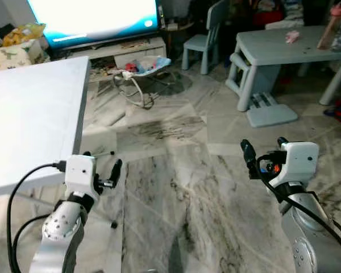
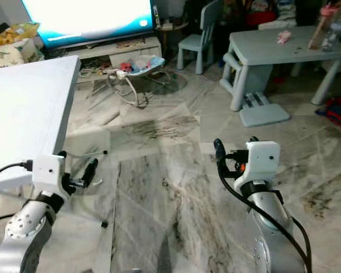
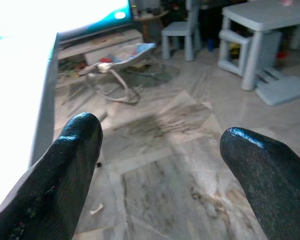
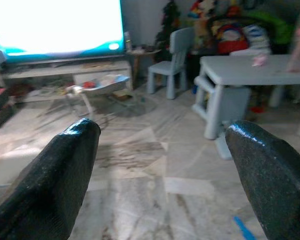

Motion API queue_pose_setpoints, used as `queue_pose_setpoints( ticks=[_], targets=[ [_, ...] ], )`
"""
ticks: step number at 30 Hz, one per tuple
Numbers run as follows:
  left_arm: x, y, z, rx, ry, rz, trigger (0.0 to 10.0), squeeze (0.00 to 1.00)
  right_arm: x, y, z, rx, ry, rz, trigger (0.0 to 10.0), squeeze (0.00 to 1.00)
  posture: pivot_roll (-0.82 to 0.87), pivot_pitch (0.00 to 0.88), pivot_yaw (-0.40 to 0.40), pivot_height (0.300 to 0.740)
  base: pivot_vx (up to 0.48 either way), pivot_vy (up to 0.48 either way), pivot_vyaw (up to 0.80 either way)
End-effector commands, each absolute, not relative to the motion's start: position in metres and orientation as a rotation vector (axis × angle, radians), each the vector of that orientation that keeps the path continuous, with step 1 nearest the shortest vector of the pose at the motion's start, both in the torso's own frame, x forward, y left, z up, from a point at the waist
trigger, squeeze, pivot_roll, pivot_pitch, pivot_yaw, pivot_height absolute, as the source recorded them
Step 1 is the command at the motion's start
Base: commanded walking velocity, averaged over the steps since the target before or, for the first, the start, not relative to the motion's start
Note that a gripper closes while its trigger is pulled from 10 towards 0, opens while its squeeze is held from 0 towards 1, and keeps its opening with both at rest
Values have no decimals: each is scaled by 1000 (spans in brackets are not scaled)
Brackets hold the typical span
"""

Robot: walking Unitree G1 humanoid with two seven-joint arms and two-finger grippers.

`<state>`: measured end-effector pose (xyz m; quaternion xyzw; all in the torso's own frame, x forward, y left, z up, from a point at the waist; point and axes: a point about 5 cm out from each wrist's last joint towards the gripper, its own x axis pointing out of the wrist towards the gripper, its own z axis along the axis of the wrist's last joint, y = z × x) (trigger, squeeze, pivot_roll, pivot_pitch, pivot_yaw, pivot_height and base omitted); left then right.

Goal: Hang keys on a hook

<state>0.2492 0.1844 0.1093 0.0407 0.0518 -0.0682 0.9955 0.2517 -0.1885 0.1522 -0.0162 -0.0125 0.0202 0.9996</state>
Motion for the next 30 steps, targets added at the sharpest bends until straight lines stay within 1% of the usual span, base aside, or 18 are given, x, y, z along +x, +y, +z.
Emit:
queue_pose_setpoints(
  ticks=[1,8,13,16,22,30],
  targets=[
    [250,192,113,109,91,-112,10000,0,253,-181,157,-29,-48,65,10000,0,-58,50,79,740,0,472,712],
    [252,193,116,119,78,-107,10000,0,254,-177,162,-58,-75,82,10000,0,-50,53,80,740,0,463,800],
    [252,192,116,115,74,-102,10000,0,256,-175,163,-52,-80,89,10000,0,-44,49,76,740,0,312,800],
    [252,192,117,145,66,-97,10000,0,257,-175,163,-48,-80,92,10000,0,-42,46,73,740,0,0,633],
    [254,188,117,116,51,-114,10000,0,260,-173,163,-45,-85,102,10000,0,-39,38,61,740,0,0,67],
    [263,185,120,124,21,-105,10000,0,265,-174,167,-52,-95,107,10000,0,-45,31,47,740,0,0,0]
  ],
)
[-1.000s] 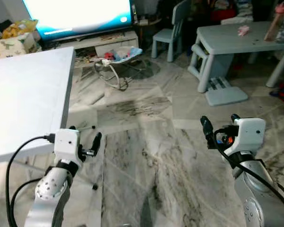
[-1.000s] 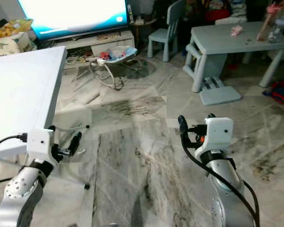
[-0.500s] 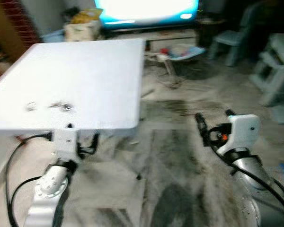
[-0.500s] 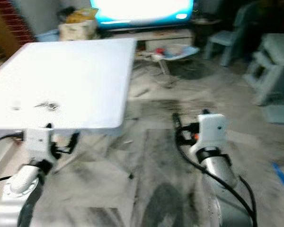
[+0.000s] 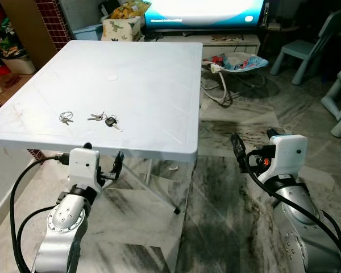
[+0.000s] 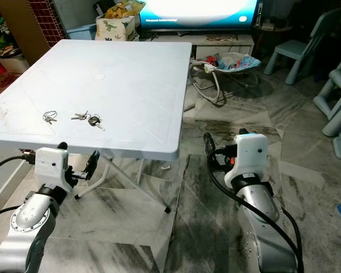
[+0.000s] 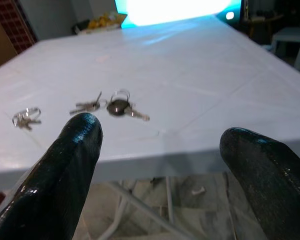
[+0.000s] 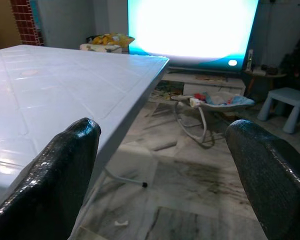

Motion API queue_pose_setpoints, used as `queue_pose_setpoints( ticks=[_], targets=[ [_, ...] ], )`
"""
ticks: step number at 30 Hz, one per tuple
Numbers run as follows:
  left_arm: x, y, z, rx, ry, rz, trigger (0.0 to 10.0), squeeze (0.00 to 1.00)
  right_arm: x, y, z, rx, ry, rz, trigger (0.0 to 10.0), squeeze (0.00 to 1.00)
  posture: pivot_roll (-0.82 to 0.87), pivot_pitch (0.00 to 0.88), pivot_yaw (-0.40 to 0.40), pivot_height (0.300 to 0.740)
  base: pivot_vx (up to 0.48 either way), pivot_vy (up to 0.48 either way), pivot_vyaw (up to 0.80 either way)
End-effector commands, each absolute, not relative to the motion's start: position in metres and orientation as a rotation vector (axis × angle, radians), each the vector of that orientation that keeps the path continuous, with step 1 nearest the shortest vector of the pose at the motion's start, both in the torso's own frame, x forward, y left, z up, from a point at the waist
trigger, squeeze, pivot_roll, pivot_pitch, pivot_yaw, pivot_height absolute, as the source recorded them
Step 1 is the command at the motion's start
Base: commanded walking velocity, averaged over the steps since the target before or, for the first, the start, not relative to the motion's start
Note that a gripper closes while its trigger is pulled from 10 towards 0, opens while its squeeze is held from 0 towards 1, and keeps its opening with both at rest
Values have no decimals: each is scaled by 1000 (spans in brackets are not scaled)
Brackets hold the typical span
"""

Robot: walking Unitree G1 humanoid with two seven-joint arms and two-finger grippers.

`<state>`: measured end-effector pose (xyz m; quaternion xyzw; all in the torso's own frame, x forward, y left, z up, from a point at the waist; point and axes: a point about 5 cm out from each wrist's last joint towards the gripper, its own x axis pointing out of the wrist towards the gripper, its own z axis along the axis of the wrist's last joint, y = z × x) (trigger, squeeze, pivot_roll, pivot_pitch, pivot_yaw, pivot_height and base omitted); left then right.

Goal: Hang keys on a hook

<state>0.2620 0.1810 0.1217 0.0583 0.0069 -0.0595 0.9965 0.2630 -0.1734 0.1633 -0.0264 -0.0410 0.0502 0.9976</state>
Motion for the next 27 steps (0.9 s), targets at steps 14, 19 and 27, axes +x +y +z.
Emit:
queue_pose_setpoints(
  ticks=[14,19,27],
  targets=[
    [265,174,116,92,22,-129,10000,0,268,-172,175,-73,-124,111,10000,0,-66,39,49,740,0,0,540],
    [269,171,118,78,13,-143,10000,0,272,-171,182,-81,-152,100,10000,0,-67,49,48,740,0,0,800],
    [276,177,125,148,-29,-143,10000,0,278,-171,184,-82,-158,104,10000,0,-28,41,10,740,0,0,800]
  ],
)
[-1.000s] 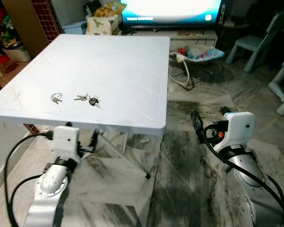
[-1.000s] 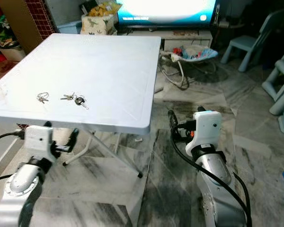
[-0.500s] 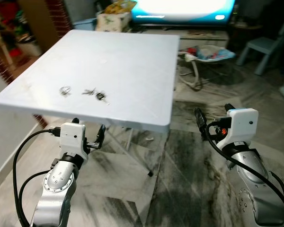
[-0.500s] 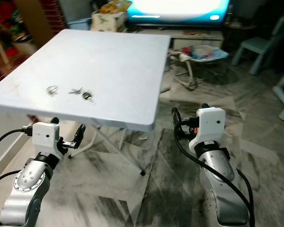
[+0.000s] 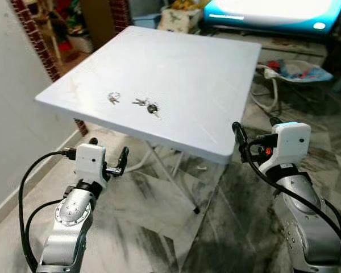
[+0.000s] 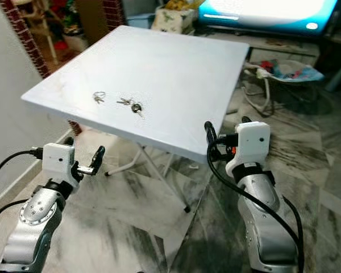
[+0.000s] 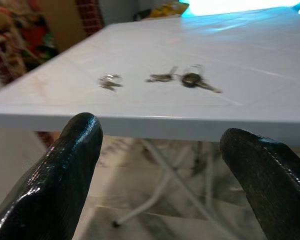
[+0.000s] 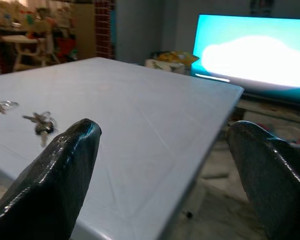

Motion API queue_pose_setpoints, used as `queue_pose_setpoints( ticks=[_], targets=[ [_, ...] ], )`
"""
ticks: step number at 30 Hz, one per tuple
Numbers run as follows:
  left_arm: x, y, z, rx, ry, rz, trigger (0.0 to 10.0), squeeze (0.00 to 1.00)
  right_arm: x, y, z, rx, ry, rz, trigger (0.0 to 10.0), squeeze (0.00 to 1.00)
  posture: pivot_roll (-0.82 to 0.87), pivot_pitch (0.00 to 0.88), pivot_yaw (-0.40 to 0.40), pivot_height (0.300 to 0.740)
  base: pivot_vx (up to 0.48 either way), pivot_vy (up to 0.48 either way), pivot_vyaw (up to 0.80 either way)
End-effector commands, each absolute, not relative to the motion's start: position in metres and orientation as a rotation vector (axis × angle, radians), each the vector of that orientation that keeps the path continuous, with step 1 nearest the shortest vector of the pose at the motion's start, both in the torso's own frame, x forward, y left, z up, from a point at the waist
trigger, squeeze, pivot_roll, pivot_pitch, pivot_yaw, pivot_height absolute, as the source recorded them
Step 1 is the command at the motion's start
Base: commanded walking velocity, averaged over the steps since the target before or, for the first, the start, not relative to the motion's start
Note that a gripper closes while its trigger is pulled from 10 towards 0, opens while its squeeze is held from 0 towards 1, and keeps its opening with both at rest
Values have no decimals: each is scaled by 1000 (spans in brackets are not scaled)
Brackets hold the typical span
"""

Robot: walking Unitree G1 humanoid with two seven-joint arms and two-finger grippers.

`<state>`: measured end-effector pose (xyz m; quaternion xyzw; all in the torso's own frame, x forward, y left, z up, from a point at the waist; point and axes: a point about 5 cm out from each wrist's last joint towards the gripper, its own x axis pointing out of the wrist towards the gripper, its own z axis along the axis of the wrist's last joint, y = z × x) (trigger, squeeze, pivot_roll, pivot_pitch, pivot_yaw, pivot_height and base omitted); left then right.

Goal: Hang keys on a hook

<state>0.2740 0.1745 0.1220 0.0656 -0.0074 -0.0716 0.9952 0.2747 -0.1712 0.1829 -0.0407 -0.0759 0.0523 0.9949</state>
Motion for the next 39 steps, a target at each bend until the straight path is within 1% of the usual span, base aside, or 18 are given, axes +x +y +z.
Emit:
queue_pose_setpoints(
  ticks=[1,7,11,13,19,26,39],
  targets=[
    [276,178,125,145,-28,-139,10000,0,279,-170,185,-81,-160,108,10000,0,-24,40,9,740,0,0,800],
    [276,181,125,152,-25,-138,10000,0,286,-165,188,-79,-173,128,10000,0,-22,43,11,740,0,0,800],
    [277,178,125,128,-33,-155,10000,0,286,-163,188,-57,-165,144,10000,0,-22,43,11,740,0,0,542],
    [276,177,125,105,-32,-166,10000,0,284,-162,185,-20,-148,139,10000,0,-31,52,22,740,0,0,0],
    [276,176,123,107,-26,-170,10000,0,281,-159,182,-2,-124,154,10000,0,-39,59,28,740,0,0,0],
    [277,174,123,104,-24,-178,10000,0,278,-154,183,-38,-129,197,10000,0,-42,64,29,740,0,0,0],
    [276,177,121,99,-16,-162,10000,0,279,-146,182,-27,-117,245,10000,0,-31,59,21,740,0,-305,0]
  ],
)
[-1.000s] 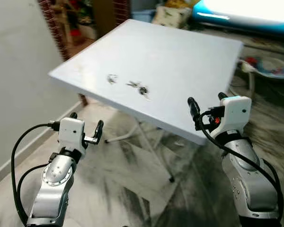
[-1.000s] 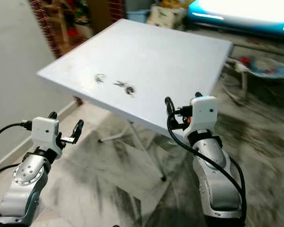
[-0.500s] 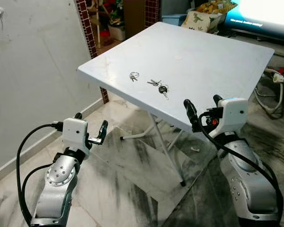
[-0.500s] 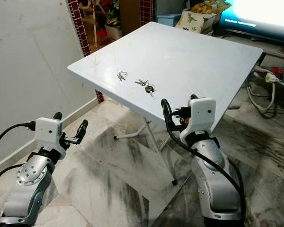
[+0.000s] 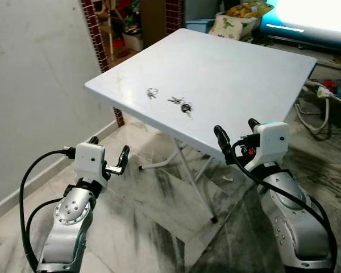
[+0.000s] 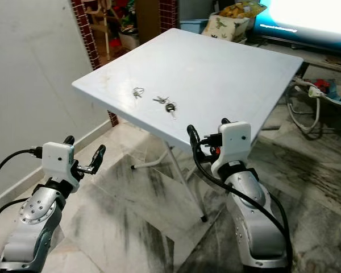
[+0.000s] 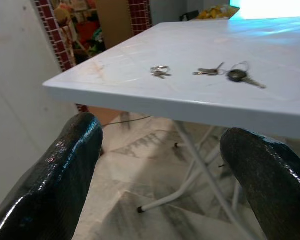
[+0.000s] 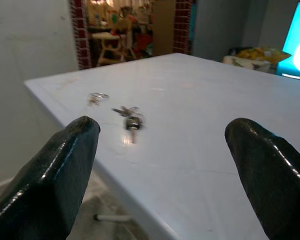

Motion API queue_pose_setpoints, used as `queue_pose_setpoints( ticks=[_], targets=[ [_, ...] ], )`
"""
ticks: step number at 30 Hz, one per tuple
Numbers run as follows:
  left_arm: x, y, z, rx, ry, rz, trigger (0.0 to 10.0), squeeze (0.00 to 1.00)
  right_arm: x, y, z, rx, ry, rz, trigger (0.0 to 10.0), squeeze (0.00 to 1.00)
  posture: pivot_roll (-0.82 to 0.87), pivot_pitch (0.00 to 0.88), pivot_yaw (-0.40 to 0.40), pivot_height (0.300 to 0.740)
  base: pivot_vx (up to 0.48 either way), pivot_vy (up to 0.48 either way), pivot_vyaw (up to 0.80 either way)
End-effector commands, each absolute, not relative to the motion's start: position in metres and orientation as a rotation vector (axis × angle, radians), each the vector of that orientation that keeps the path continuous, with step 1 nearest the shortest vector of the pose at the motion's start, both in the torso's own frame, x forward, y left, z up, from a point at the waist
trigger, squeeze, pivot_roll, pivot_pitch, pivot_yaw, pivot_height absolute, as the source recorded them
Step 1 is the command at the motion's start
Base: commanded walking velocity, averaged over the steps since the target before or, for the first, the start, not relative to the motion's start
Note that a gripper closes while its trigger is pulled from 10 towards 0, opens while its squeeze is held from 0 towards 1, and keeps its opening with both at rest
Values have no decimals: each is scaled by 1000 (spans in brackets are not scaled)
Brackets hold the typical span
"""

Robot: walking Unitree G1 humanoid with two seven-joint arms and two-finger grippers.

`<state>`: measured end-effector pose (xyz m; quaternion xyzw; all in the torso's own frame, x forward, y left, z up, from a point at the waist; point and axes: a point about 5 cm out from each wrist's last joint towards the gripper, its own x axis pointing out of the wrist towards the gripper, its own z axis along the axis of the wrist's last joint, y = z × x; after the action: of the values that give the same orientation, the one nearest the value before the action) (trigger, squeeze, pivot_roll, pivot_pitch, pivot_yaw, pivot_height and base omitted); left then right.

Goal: Hang keys on a hook

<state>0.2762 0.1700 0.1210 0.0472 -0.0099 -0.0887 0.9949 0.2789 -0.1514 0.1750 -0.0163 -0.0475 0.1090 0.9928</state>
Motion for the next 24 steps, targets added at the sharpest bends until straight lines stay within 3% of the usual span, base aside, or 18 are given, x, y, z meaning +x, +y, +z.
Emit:
queue_pose_setpoints(
  ticks=[1,6,24],
  targets=[
    [275,177,121,98,-16,-163,10000,0,279,-146,181,-21,-115,247,10000,0,-31,56,22,740,0,-352,0],
    [276,178,122,100,-16,-159,10000,0,278,-145,179,-7,-104,252,10000,0,-33,52,27,740,0,-322,0],
    [277,186,125,95,-47,-41,10000,0,277,-141,179,-59,-116,252,10000,0,-39,62,37,740,0,0,0]
  ],
)
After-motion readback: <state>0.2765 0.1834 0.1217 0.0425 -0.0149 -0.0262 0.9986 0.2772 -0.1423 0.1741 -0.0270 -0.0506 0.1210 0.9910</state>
